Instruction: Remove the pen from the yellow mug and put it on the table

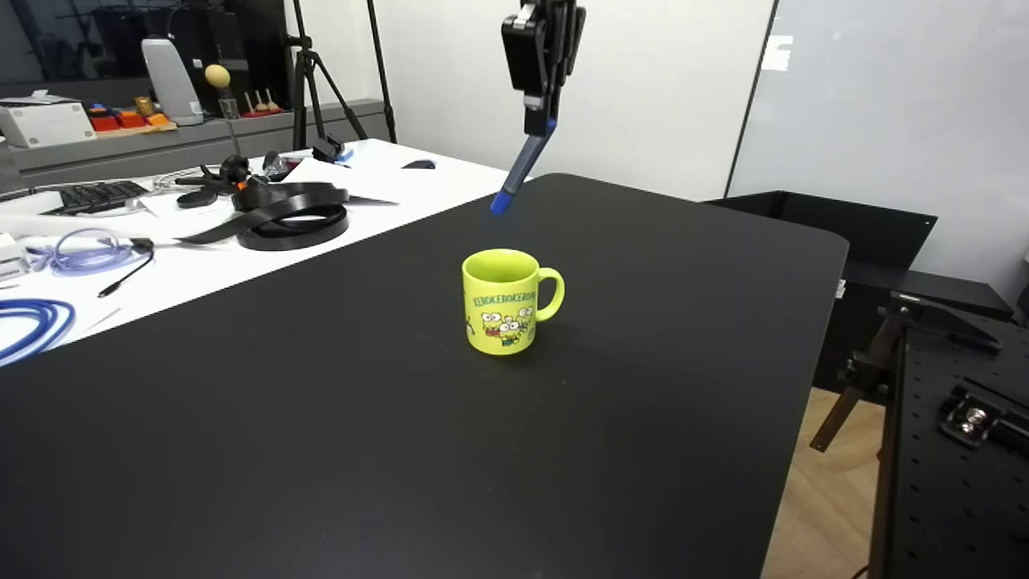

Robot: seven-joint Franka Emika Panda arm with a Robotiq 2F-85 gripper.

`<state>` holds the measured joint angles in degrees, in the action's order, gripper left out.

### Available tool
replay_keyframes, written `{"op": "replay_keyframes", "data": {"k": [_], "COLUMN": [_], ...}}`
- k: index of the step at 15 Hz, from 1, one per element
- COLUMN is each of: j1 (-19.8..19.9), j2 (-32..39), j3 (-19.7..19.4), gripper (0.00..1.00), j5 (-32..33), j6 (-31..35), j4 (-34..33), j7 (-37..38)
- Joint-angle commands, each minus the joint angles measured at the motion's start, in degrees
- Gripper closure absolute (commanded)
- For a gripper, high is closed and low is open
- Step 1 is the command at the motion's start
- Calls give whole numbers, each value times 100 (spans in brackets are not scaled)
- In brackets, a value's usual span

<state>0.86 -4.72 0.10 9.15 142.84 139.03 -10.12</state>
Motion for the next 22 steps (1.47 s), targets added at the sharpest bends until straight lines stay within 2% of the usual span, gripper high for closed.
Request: {"op": "replay_keyframes", "data": {"k": [1,6,8,10,14,18,22], "j1": [158,338,327,275,372,470,583], "j2": [-516,-251,-18,239,759,1229,1663], "j3": [-152,-574,-749,-878,-788,-746,-756], "gripper": [94,94,94,94,94,94,94], "j5": [276,-209,-573,-1204,-2742,-3820,-4143], "j6": [146,861,1179,1400,1465,1493,1508], "j4": [337,459,481,466,307,92,-153], "j7": [121,-355,-847,-1543,-3027,-4152,-4637]}}
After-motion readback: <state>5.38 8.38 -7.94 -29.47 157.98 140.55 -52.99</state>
